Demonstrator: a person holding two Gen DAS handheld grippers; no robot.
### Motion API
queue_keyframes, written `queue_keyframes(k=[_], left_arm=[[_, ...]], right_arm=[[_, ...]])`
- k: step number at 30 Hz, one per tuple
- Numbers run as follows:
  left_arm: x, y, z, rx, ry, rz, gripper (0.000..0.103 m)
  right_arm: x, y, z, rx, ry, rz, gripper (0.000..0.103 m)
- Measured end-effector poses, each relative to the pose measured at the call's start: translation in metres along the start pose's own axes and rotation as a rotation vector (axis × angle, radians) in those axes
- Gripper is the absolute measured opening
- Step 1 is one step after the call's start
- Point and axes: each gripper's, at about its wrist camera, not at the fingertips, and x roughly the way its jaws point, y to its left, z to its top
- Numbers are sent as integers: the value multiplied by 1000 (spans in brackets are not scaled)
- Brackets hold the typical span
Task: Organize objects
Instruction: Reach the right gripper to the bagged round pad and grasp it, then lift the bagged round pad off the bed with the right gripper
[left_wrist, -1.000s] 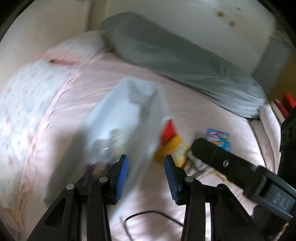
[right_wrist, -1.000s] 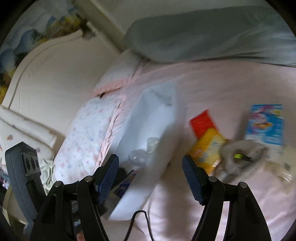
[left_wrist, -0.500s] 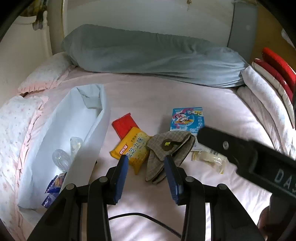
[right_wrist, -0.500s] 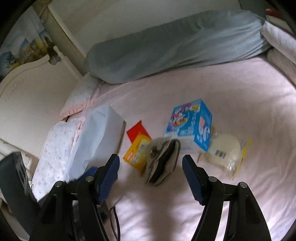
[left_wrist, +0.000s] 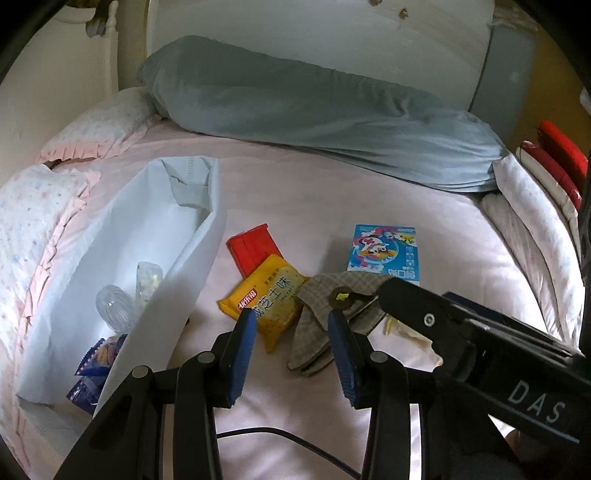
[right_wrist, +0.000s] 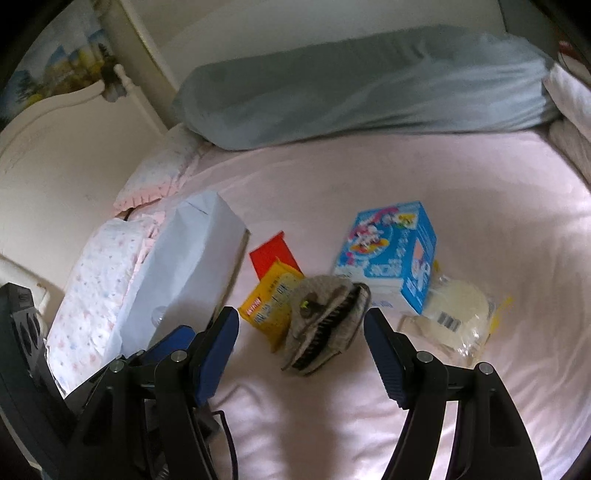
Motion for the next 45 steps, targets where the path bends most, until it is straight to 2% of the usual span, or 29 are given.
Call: queue_keyframes(k=[6, 9, 13, 17, 22, 28, 31, 34, 36, 37, 39, 40, 42, 43, 44, 45], left_arm=[[10, -6, -2, 13, 34, -32, 39], [18, -9, -1, 7, 53, -58, 39], [32, -21, -1, 48, 99, -89, 39], [38, -36, -3, 115, 126, -92, 39], [44, -50, -5, 176, 122, -99, 39], [58, -49, -7, 164, 155, -83, 39], [57, -45, -4, 150, 147, -85, 39], [55, -38, 0, 116, 139, -92, 39], [53, -35, 1, 104, 137, -90, 39], [53, -33, 1, 102, 135, -83, 39], [52, -30, 3, 91, 133, -78, 39], [52, -29, 4, 84, 133, -76, 39], [51, -26, 5, 72, 134, -73, 39], [50, -25, 6, 70, 133, -72, 39], [49, -25, 6, 69, 131, -69, 39], [47, -24, 6, 68, 126, -63, 39]], right_arm=[[8, -16, 1, 39, 45, -2, 71], [12, -31, 2, 74, 61, -9, 71], [14, -60, 5, 146, 64, -38, 71], [18, -103, 5, 262, 77, -90, 71], [29, -137, 0, 352, 131, -221, 71], [55, -152, -3, 380, 164, -228, 71], [66, -155, -8, 414, 195, -190, 72], [74, -149, -2, 415, 178, -226, 80], [84, -143, 0, 393, 179, -249, 92], [86, -141, 0, 376, 180, -263, 93], [94, -129, 0, 274, 186, -333, 96], [97, -126, -1, 237, 192, -353, 95], [100, -118, -4, 142, 194, -404, 87], [98, -118, -4, 133, 193, -408, 84], [93, -122, -3, 148, 190, -408, 75], [87, -129, -2, 191, 179, -383, 71]])
